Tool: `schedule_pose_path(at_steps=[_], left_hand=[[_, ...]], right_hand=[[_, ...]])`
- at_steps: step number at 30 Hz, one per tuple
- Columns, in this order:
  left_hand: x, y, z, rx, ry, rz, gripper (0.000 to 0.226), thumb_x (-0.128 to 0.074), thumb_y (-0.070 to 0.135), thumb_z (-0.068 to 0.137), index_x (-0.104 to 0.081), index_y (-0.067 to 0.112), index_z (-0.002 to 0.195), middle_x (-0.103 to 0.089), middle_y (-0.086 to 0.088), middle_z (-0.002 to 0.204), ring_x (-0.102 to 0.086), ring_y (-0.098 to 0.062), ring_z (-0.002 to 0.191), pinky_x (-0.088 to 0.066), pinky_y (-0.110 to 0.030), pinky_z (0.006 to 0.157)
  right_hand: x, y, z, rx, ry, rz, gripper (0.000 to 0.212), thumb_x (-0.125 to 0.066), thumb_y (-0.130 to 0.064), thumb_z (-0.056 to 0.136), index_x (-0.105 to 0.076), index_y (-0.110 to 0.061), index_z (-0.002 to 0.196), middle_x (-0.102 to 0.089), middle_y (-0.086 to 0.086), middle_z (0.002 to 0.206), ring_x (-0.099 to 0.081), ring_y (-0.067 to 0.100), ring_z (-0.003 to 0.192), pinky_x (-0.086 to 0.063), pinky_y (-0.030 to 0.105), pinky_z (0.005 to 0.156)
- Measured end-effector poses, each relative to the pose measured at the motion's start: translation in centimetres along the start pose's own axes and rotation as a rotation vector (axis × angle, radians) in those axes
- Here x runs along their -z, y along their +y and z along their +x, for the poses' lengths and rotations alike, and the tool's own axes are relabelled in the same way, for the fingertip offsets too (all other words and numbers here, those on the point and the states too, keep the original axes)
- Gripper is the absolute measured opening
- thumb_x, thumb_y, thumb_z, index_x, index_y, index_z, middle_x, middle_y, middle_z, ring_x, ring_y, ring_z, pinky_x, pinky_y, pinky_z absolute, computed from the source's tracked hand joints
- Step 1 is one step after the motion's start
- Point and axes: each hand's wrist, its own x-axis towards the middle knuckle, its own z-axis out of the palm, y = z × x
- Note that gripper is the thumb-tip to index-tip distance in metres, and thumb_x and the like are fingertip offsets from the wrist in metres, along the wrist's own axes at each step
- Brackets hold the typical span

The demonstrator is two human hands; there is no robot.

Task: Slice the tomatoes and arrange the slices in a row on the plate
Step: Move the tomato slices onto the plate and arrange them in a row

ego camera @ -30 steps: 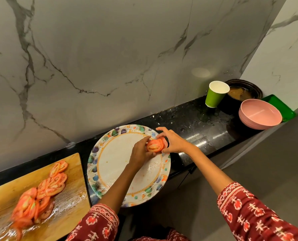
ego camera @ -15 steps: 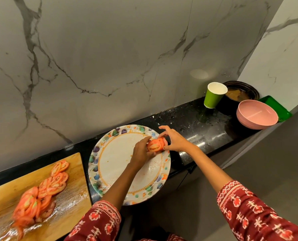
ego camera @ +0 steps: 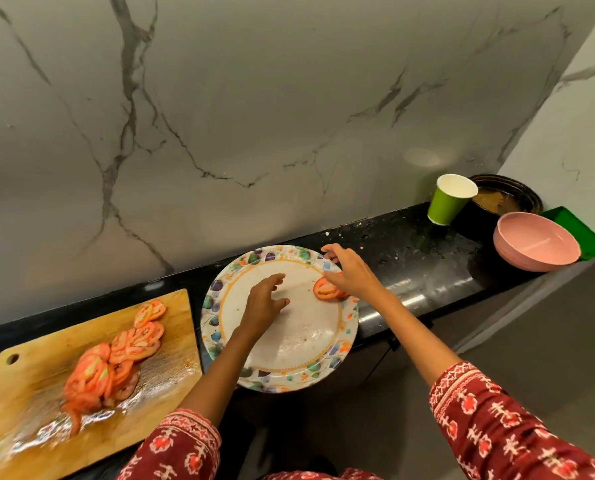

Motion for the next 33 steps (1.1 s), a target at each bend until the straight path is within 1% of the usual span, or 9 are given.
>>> schedule_pose_path(at_steps=[5,9,11,14,17,19,22,28,33], left_hand=[[4.5,-3.4,-3.0,0.023,0.058,0.021,0.041,-0.065,0.007,0.083,-0.055,0.005,0.122,-0.059,-0.013,0.121,-0.057,-0.023,0.109,-0.045,-0.026,0.090],[9.8,-7.0,-6.5,0.087,0.204,0.042,0.035,-0.066,0.007,0.081,-0.061,0.006,0.116,-0.065,-0.011,0.111,-0.061,-0.022,0.098,-0.045,-0.025,0.082],[12.4,-9.2,-9.5,0.140,0.289,0.016,0.034,-0.067,0.008,0.081,-0.062,0.008,0.115,-0.065,-0.007,0.112,-0.060,-0.018,0.099,-0.045,-0.021,0.082],[15.0,-11.3,-12.4,0.178,0.368,0.020,0.031,-0.066,0.008,0.082,-0.063,0.010,0.114,-0.064,-0.003,0.109,-0.058,-0.010,0.092,-0.044,-0.011,0.072],[18.1,-13.9,-16.4,0.240,0.486,0.039,0.030,-0.063,0.007,0.084,-0.063,0.011,0.113,-0.065,-0.002,0.108,-0.058,-0.009,0.092,-0.043,-0.009,0.069],[19.5,-15.4,-18.0,0.260,0.520,0.034,0.027,-0.063,0.007,0.084,-0.064,0.010,0.110,-0.066,-0.003,0.105,-0.058,-0.010,0.091,-0.044,-0.013,0.071],[21.0,-16.8,-19.5,0.288,0.544,0.024,0.026,-0.064,0.005,0.083,-0.065,0.008,0.108,-0.066,-0.006,0.106,-0.058,-0.013,0.094,-0.049,-0.025,0.081],[22.3,-19.0,-20.8,0.276,0.535,-0.001,0.029,-0.067,0.004,0.080,-0.065,0.006,0.109,-0.067,-0.009,0.106,-0.060,-0.016,0.097,-0.045,-0.021,0.082],[22.4,-20.0,-20.9,0.271,0.509,-0.029,0.030,-0.066,0.006,0.082,-0.064,0.006,0.112,-0.065,-0.009,0.111,-0.057,-0.013,0.099,-0.046,-0.022,0.085]], right_hand=[[-4.6,-3.8,0.5,0.116,-0.085,0.071,0.058,-0.071,-0.026,0.081,-0.044,-0.012,0.130,-0.057,0.005,0.117,-0.051,0.016,0.099,-0.045,0.031,0.090],[-8.4,-8.0,1.1,0.209,-0.189,0.050,0.048,-0.067,-0.026,0.084,-0.047,-0.013,0.126,-0.058,0.005,0.118,-0.053,0.019,0.101,-0.044,0.030,0.089],[-10.2,-10.6,1.5,0.270,-0.228,0.052,0.044,-0.067,-0.024,0.084,-0.050,-0.013,0.123,-0.059,0.005,0.116,-0.054,0.019,0.100,-0.047,0.033,0.089],[-11.6,-13.4,2.2,0.317,-0.230,0.064,0.042,-0.067,-0.022,0.083,-0.052,-0.012,0.121,-0.061,0.006,0.113,-0.056,0.020,0.098,-0.049,0.036,0.086],[-14.8,-17.7,2.2,0.387,-0.288,0.030,0.044,-0.067,-0.024,0.083,-0.051,-0.011,0.122,-0.063,0.006,0.112,-0.058,0.022,0.098,-0.050,0.039,0.084],[-16.6,-20.1,1.9,0.358,-0.302,0.003,0.040,-0.064,-0.024,0.084,-0.052,-0.013,0.120,-0.064,0.004,0.110,-0.059,0.022,0.099,-0.049,0.038,0.083],[-19.3,-22.5,1.5,0.302,-0.267,-0.066,0.033,-0.060,-0.025,0.086,-0.055,-0.014,0.117,-0.067,0.003,0.102,-0.062,0.022,0.095,-0.048,0.033,0.076],[-22.2,-25.5,1.4,0.084,-0.161,-0.080,0.025,-0.057,-0.026,0.088,-0.057,-0.010,0.107,-0.064,0.009,0.103,-0.060,0.027,0.099,-0.047,0.036,0.078],[-23.1,-26.8,1.9,-0.079,-0.078,-0.082,0.034,-0.056,-0.028,0.091,-0.054,-0.006,0.117,-0.061,0.013,0.114,-0.058,0.030,0.106,-0.046,0.034,0.080]])
